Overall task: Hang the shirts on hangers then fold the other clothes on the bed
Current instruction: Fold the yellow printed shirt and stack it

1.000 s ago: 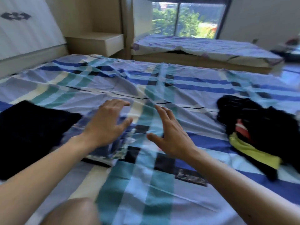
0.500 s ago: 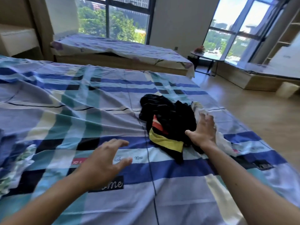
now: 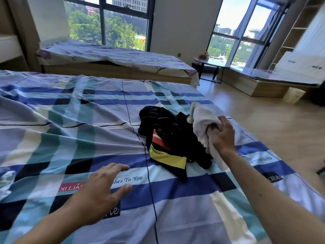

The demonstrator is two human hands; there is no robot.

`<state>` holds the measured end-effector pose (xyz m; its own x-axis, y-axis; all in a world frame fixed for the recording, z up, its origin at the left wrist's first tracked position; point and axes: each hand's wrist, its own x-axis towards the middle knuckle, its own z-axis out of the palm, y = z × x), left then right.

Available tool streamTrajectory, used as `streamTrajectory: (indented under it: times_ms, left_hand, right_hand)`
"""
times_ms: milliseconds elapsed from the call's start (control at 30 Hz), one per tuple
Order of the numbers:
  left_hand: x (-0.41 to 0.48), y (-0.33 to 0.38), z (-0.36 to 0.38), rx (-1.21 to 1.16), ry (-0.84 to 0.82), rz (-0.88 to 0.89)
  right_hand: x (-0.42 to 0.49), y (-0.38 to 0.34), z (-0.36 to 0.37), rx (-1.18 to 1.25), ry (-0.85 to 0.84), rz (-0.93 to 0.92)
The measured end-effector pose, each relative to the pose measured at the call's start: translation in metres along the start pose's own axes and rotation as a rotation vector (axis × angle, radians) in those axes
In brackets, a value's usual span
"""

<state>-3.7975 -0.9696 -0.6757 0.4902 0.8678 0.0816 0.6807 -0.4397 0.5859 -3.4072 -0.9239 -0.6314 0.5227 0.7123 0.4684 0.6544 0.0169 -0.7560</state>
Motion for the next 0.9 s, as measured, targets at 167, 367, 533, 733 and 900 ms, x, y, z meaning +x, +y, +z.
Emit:
streamTrajectory:
  times_ms: [167,367,533,733,900]
  left_hand:
    - [-0.003,0.018,-0.009,-0.218,0.051,0.003]
    - [-0.012,0.043,-0.042,-1.003,0.393,-0.050]
    - [-0.024,0.042,-0.059,-1.012,0.555,-0.176]
    - [-0.024,0.030,-0.066,-1.230,0.581,-0.403]
    - [-0.022,0.032,-0.071,-1.445,0.407,-0.210]
  right_hand:
    - [-0.029,-0.105,-0.007,0.565,-0.159,-0.004]
    - [-0.111,-0.171,0.015,1.012,-0.715,0.399]
    - [-0.136,-0.171,0.051,0.642,-0.731,0.258]
    - [-0.140,-0.154,0.063,0.232,-0.688,-0.361]
    - [-0.149,-0.165,0.055,0.504,-1.145,-0.112]
